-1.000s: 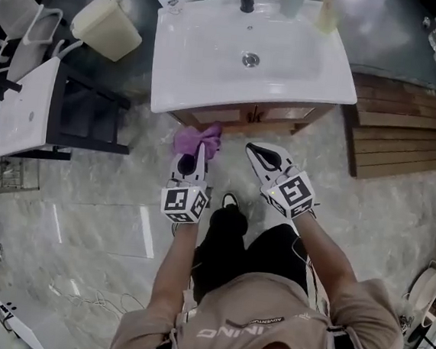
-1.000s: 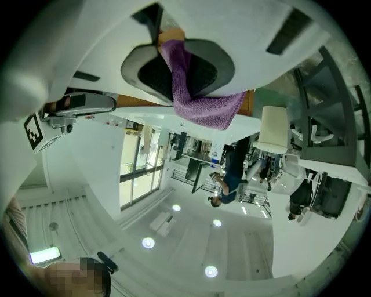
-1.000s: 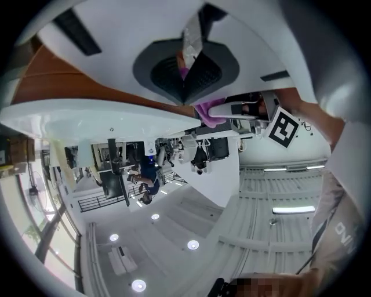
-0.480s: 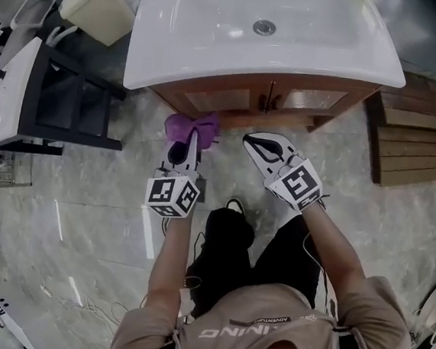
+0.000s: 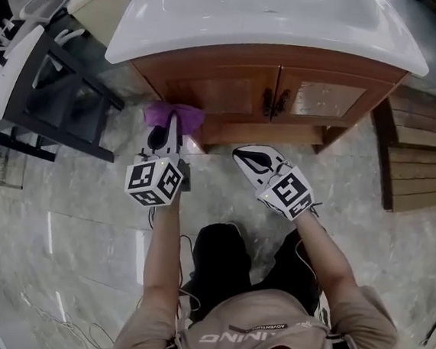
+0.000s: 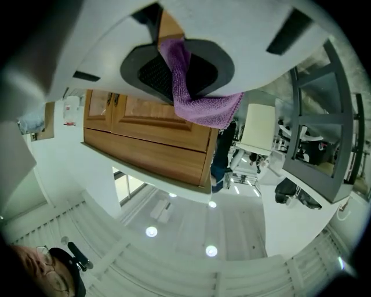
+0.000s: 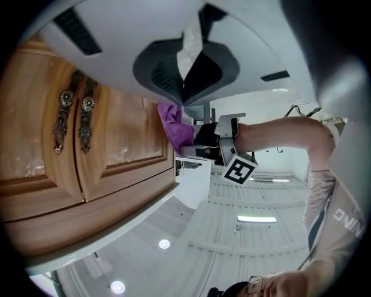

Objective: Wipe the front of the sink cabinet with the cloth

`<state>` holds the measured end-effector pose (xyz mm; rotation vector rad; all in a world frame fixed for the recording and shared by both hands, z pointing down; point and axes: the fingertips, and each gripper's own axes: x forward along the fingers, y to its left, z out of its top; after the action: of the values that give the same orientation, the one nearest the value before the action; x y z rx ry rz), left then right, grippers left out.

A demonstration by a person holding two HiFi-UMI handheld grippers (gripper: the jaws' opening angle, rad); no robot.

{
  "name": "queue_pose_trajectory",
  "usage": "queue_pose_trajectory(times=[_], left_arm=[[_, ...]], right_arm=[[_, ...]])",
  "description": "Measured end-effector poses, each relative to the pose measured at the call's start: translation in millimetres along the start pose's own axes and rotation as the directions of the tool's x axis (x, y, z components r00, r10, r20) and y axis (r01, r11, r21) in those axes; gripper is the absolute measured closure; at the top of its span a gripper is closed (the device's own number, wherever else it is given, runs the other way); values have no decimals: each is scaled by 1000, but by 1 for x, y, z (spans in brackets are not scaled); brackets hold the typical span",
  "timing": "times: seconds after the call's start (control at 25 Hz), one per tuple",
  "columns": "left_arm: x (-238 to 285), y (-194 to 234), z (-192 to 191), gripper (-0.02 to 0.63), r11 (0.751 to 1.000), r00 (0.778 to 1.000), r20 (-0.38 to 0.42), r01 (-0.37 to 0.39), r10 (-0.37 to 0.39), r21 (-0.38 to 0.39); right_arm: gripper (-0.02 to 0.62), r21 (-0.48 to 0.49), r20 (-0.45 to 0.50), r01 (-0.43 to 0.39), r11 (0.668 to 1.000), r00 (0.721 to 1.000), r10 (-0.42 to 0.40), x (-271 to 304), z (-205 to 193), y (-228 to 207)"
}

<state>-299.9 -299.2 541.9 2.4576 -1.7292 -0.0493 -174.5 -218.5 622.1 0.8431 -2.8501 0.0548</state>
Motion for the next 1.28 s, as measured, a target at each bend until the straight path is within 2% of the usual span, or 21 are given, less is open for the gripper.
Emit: queue_pose_trajectory(times=[0.16, 0.4, 0.6, 1.08, 1.28], left_arm=[[0, 12, 8, 569, 1000, 1000, 2, -23, 23, -5], [22, 27, 43, 569, 996, 998, 17, -65, 64, 67], [34, 32, 48, 569, 995, 994, 52, -98, 97, 35], [39, 16, 52, 569, 983, 980, 84, -183, 180, 32], [42, -2, 49, 569, 987, 982, 97, -162, 160, 13]], right_arm=[[584, 8, 9, 49, 999, 999, -49, -12, 10, -2], [584, 25, 39, 58, 998, 997, -59, -25, 28, 0], [584, 11, 44, 81, 997, 996, -81, -42, 31, 1], [584, 31, 45, 175, 984, 983, -176, -88, 13, -19], [584, 34, 26, 188, 982, 982, -189, -99, 2, -21]])
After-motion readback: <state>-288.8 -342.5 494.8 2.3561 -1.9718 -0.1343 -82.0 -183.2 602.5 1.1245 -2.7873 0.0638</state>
